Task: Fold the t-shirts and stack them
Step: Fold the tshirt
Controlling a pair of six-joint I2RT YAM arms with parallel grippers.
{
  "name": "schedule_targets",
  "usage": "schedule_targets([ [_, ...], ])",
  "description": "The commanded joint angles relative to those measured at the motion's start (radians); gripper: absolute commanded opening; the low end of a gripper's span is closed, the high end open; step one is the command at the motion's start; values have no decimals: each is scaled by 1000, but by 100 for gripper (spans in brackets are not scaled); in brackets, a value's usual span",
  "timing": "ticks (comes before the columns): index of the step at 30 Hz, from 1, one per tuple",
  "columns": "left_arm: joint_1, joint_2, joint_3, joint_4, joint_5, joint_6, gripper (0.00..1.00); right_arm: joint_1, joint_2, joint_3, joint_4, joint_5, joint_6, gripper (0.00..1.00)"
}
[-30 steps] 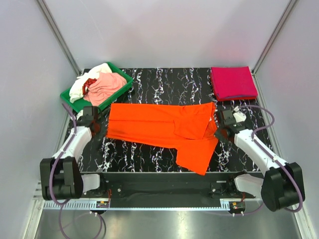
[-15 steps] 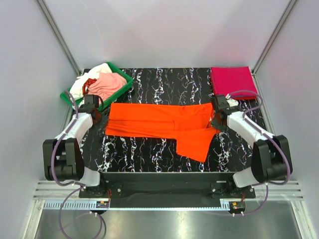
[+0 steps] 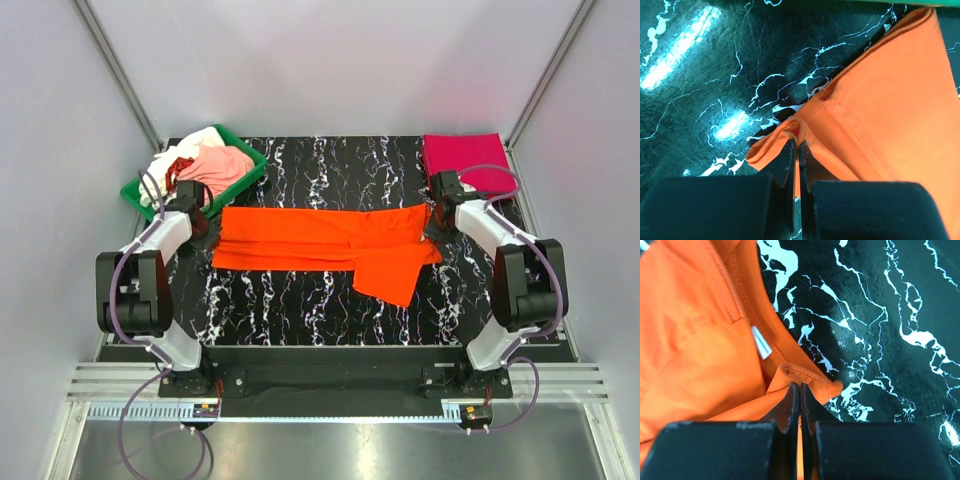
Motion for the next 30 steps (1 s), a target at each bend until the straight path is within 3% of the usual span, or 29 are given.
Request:
schedule_targets([
  [1,-14,10,52,26,-48,-11,0,-19,29,52,11,-28,-38,0],
  [30,-37,154,203,-44,-165,-42,0,-63,133,186,8,-84,-29,1],
])
